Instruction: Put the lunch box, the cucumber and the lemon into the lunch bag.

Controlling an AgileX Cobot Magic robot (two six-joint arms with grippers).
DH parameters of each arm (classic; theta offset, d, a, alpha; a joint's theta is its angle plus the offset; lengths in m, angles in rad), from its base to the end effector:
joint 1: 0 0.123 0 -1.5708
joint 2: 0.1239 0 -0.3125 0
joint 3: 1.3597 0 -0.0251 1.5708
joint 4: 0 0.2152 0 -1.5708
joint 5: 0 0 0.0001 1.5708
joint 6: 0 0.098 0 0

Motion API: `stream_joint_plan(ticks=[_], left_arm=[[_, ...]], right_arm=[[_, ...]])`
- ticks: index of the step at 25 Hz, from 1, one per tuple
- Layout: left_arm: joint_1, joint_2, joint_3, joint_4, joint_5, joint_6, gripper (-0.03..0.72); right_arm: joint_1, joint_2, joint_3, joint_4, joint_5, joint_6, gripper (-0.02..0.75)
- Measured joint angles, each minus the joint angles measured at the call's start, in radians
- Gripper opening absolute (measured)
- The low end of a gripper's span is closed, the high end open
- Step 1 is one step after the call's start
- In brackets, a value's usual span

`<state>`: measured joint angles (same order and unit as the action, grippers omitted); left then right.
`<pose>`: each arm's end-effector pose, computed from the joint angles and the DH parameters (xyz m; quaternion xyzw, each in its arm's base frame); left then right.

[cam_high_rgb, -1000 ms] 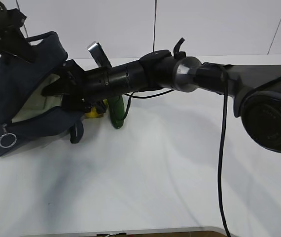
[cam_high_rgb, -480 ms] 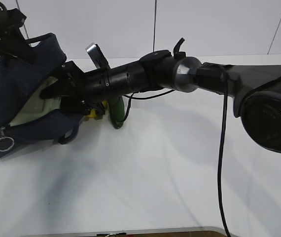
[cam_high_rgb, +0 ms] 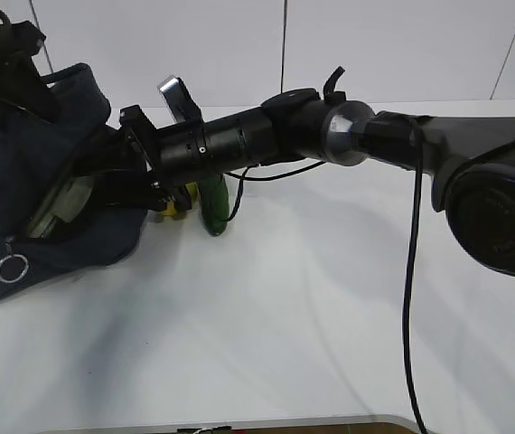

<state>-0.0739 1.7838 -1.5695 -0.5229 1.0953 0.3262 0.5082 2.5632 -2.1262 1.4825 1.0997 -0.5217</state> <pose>0.3506 -0.0696 0.3350 0.1139 0.9477 -0.2238 0.1972 0.4212 0.3342 0.1876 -0.1281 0.7735 0.6188 0.0489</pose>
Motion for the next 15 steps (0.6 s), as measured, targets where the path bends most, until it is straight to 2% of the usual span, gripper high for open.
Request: stream_joint_plan(ticks=[11,15], left_arm=[[0.0,0.001,0.0,0.002,0.0,-0.001,0.011],[0.0,0.001,0.0,0.002,0.002,-0.004,0.011]], right_arm=[[0.0,0.0,0.0,0.013,0.056,0.0,0.474],[-0.009,0.0,-0.002,0.013,0.079,-0.054,0.474]])
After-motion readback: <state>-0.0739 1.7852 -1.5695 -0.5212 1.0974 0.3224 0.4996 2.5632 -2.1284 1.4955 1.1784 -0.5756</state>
